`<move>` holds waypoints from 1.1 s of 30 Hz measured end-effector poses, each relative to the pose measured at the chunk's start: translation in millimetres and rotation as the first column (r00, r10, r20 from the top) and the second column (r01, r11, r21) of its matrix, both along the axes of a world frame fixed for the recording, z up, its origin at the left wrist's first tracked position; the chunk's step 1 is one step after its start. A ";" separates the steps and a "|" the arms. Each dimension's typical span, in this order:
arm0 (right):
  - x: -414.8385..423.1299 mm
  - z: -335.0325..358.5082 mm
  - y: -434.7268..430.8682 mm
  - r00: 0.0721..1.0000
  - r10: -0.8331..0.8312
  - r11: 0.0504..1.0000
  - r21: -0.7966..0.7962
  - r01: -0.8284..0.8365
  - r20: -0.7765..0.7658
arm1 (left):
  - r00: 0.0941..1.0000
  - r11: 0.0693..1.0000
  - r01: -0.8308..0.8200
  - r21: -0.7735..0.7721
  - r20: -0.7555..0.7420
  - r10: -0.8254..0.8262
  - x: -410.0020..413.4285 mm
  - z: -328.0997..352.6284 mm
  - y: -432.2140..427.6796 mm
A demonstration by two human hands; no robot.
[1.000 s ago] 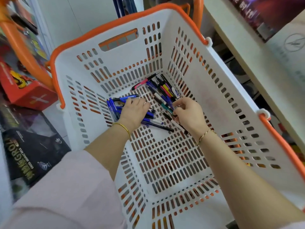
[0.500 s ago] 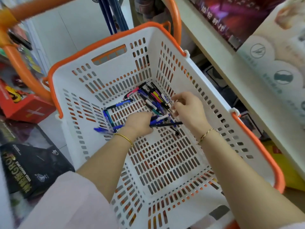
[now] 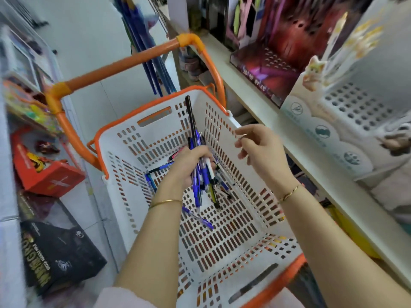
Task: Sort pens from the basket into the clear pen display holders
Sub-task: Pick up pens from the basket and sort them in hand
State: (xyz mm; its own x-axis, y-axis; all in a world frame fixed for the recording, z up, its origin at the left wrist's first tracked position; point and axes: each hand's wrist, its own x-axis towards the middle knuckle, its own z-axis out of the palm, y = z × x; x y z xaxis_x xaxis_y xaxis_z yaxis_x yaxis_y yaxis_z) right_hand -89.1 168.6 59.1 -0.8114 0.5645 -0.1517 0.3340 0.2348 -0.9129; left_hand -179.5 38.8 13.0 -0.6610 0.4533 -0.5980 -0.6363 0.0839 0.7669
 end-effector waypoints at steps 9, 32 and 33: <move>55.3 57.2 33.7 0.974 -0.155 0.985 -0.106 0.139 -0.166 | 0.982 0.910 0.157 0.383 0.039 -0.186 53.7 65.0 59.0; 358.3 174.1 221.3 0.973 -0.164 0.216 0.957 0.194 -0.160 | 0.586 0.613 0.781 0.121 -0.481 -0.652 339.7 183.7 272.3; 358.9 173.8 224.8 0.951 -0.219 0.193 0.946 0.261 -0.217 | 0.590 0.616 0.779 0.117 -0.470 -0.657 338.6 182.0 273.8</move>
